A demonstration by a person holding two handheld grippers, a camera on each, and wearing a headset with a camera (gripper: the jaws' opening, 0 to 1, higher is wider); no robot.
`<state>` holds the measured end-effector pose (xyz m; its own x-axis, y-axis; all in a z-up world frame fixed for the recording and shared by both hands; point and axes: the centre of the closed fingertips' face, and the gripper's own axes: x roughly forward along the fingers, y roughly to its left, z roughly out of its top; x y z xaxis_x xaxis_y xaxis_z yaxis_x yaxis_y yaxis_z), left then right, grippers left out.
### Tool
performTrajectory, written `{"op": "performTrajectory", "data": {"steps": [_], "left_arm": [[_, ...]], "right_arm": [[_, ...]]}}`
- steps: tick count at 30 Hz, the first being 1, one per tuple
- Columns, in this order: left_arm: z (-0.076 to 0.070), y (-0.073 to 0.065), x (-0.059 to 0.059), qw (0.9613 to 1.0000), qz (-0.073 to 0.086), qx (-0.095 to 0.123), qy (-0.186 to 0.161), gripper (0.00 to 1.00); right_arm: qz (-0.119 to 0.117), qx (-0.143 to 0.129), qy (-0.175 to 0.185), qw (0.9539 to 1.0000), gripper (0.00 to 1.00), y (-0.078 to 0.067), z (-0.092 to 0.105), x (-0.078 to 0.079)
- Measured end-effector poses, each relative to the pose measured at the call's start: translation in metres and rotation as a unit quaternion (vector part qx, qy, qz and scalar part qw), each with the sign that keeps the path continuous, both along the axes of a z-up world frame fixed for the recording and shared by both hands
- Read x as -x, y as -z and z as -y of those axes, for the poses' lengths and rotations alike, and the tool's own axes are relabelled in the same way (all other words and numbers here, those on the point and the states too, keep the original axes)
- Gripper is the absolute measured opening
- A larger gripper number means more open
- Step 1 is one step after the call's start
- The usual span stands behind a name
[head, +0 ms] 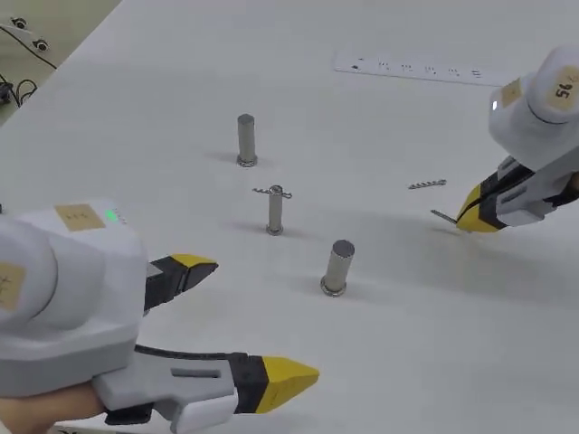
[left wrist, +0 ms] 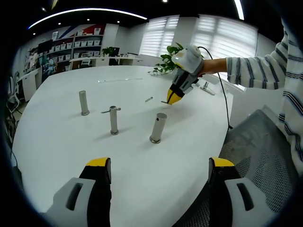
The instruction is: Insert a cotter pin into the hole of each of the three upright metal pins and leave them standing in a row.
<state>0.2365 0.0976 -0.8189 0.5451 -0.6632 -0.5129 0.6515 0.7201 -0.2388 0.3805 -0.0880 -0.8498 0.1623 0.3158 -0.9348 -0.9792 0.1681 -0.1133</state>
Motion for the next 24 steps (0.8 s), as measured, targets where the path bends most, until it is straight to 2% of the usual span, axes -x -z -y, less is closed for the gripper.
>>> {"op": "performTrajectory", "data": {"steps": [4,10,13,16,19,21,23,24], "left_arm": [[-0.003,-0.002,-0.001,0.9999,0.006,-0.007,-0.004,0.86],[-0.006,-0.009,-0.005,0.9999,0.011,0.0,-0.01,0.86],[-0.007,-0.011,-0.007,0.9999,0.013,-0.001,-0.011,0.85],[-0.008,-0.014,-0.009,0.9998,0.013,0.001,-0.012,0.85],[-0.007,-0.016,-0.01,0.9999,0.013,0.003,-0.011,0.85],[-0.005,-0.018,-0.011,0.9999,0.014,0.004,-0.008,0.84],[-0.004,-0.02,-0.012,0.9999,0.014,0.007,-0.007,0.84],[-0.003,-0.021,-0.012,0.9998,0.014,0.009,-0.006,0.83]], "right_arm": [[0.012,-0.014,0.002,0.9998,0.02,-0.008,0.0,0.003],[0.029,-0.033,0.002,0.999,0.02,-0.025,-0.002,0.009],[0.038,-0.05,-0.001,0.998,0.02,-0.033,-0.005,0.013],[0.024,-0.07,-0.001,0.9973,0.02,-0.034,-0.009,0.022],[0.029,-0.075,-0.008,0.9967,0.02,-0.037,-0.012,0.03],[0.042,-0.088,-0.007,0.9952,0.02,-0.041,-0.015,0.033],[0.055,-0.115,-0.01,0.9918,0.02,-0.047,-0.022,0.035],[0.06,-0.13,0.0,0.9897,0.02,-0.05,-0.024,0.038]]}}
